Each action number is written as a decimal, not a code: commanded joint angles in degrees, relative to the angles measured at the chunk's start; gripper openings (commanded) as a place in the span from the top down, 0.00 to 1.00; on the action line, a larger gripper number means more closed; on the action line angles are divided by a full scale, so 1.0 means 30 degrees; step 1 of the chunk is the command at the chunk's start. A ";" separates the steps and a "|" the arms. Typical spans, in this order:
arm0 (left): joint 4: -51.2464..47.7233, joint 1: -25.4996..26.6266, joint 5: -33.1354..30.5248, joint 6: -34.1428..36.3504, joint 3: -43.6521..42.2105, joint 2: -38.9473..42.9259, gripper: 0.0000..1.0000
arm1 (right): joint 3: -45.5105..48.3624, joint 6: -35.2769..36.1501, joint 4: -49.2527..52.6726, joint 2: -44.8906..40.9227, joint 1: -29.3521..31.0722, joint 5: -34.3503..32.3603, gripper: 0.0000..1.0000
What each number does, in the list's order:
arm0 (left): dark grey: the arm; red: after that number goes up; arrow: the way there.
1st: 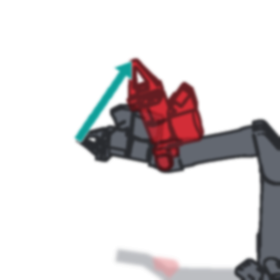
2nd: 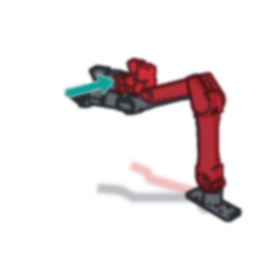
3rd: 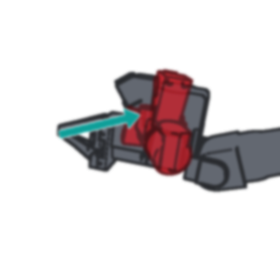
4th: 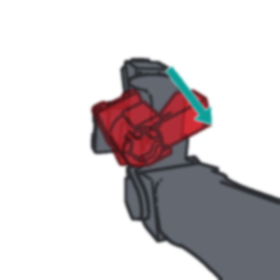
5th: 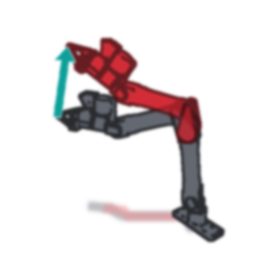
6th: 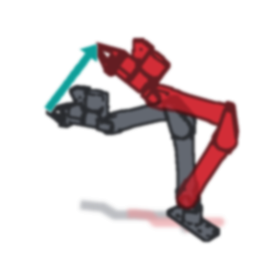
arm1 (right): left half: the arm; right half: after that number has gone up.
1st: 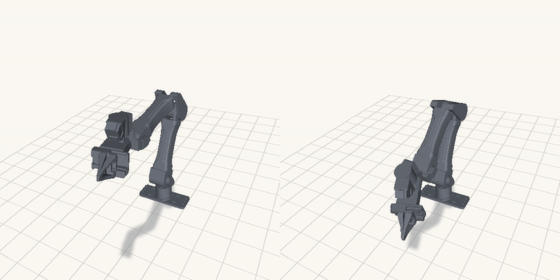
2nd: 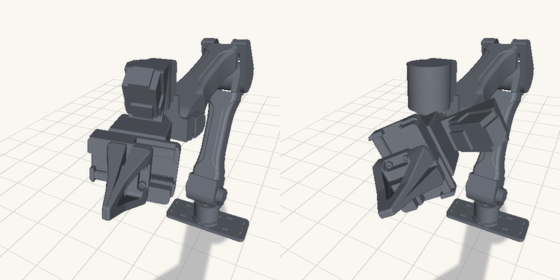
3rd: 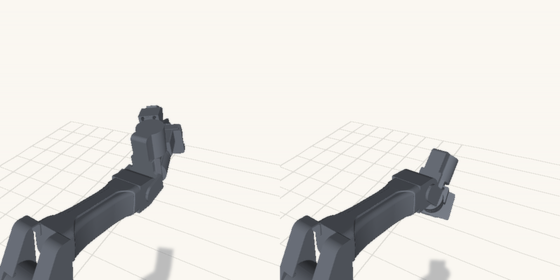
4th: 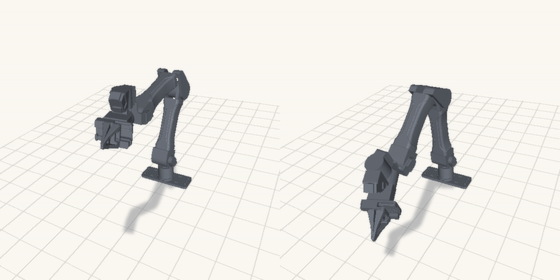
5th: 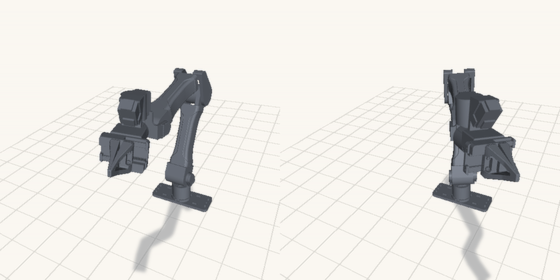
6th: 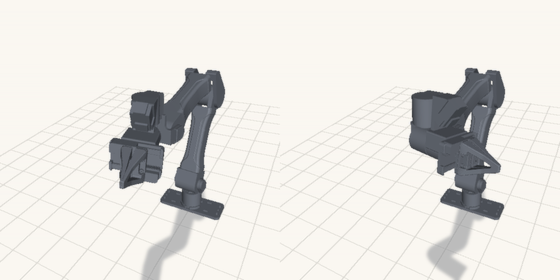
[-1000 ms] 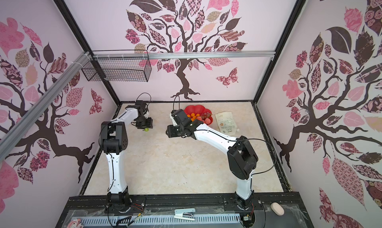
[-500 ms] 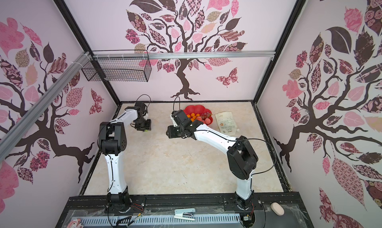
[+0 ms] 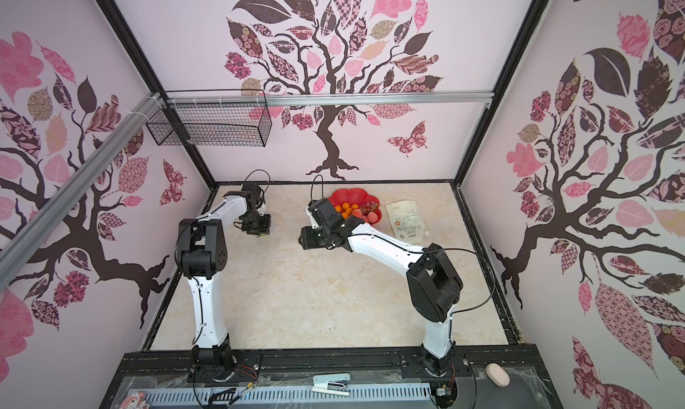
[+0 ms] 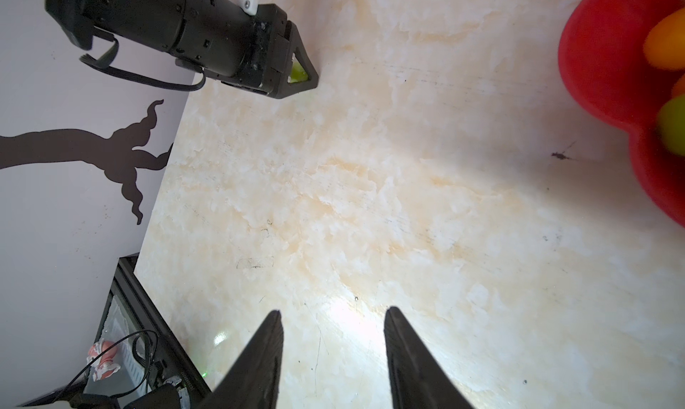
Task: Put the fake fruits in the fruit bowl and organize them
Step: 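Lift the small pear and carry it over the red bowl with the left gripper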
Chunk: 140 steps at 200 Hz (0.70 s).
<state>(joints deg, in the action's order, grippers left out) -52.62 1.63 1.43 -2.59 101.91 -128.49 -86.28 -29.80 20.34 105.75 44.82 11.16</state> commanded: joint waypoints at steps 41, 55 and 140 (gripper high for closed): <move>0.0182 0.0117 0.0808 0.0180 -0.0657 0.0722 0.68 | -0.0017 -0.0084 0.0091 -0.1230 0.0002 -0.0087 0.52; 0.0170 0.0164 0.0870 0.0160 -0.0651 0.0904 0.70 | 0.0019 -0.0043 0.0190 -0.1293 0.0017 -0.0236 0.52; 0.0137 0.0929 0.1325 -0.0035 -0.0949 0.2673 0.73 | 0.1187 0.0175 0.0088 -0.2440 -0.1108 -0.0705 0.51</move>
<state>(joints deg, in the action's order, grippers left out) -52.40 3.31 3.92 -2.57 101.01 -124.18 -83.68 -29.67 20.36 102.80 43.68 10.11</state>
